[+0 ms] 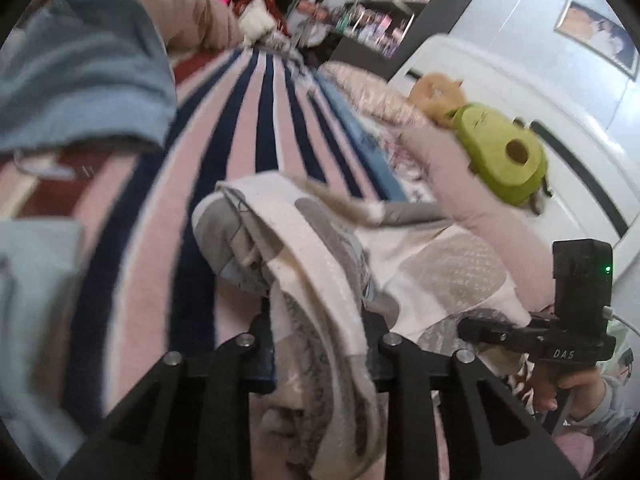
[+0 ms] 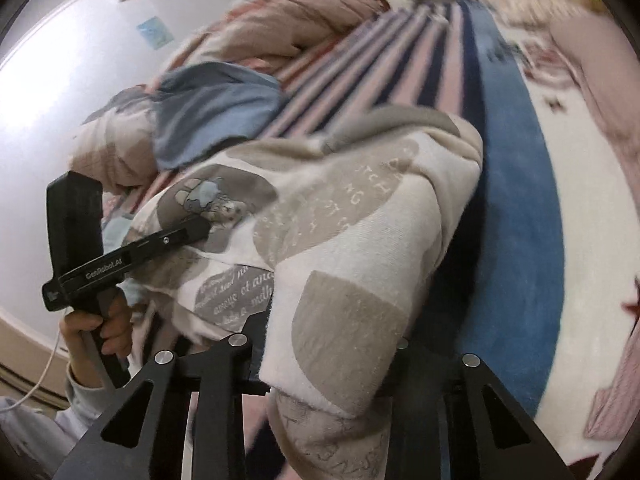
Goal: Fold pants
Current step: 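Grasp the folded pants with both tools and lift them off the bed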
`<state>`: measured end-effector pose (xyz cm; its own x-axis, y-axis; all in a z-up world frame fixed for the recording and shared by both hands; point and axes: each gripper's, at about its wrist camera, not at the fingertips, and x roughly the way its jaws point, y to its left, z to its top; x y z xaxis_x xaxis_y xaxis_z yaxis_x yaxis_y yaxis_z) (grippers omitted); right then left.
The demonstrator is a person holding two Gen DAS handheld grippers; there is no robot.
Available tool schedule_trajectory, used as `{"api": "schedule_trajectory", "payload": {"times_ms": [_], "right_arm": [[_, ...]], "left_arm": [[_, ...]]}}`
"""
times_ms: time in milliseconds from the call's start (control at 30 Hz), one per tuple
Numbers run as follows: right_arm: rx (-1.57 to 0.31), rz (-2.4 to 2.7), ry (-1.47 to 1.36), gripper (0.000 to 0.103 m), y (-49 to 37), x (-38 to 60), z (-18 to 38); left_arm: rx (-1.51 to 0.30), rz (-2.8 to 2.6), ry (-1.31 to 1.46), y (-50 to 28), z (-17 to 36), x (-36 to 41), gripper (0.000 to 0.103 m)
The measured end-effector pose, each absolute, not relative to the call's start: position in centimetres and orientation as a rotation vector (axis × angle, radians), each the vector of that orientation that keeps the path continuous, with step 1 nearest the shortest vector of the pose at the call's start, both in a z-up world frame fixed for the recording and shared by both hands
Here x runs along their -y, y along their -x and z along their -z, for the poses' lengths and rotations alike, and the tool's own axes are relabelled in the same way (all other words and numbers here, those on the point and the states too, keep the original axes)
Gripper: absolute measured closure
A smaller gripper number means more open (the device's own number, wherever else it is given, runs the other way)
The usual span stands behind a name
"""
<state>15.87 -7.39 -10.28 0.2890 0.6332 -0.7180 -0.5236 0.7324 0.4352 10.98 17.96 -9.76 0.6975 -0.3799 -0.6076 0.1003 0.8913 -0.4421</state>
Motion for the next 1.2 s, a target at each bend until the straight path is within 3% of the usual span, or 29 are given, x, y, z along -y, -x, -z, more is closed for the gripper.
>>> {"api": "schedule_trajectory", "payload": {"times_ms": [233, 467, 767, 967, 1200], "right_arm": [[-0.97, -0.929, -0.112, 0.078, -13.9, -0.3, 6.2], [-0.937, -1.104, -0.067, 0.078, -11.8, -11.2, 4.1], [-0.922, -1.244, 0.001, 0.078, -8.9, -22.7, 5.6], [-0.99, -1.189, 0.071, 0.077, -9.0, -25.7, 9.6], [-1.041, -1.202, 0.126, 0.075, -9.9, -26.2, 12.7]], "left_arm": [[-0.593, 0.154, 0.321, -4.8, 3.2, -25.3, 0.08], [-0.545, -0.092, 0.256, 1.7, 0.9, -34.8, 0.08], [-0.587, -0.287, 0.293, 4.3, 4.3, -44.1, 0.08], [-0.694, -0.336, 0.31, 2.3, 10.6, -46.0, 0.076], [-0.708, -0.351, 0.326, 0.7, 12.2, -46.5, 0.07]]}}
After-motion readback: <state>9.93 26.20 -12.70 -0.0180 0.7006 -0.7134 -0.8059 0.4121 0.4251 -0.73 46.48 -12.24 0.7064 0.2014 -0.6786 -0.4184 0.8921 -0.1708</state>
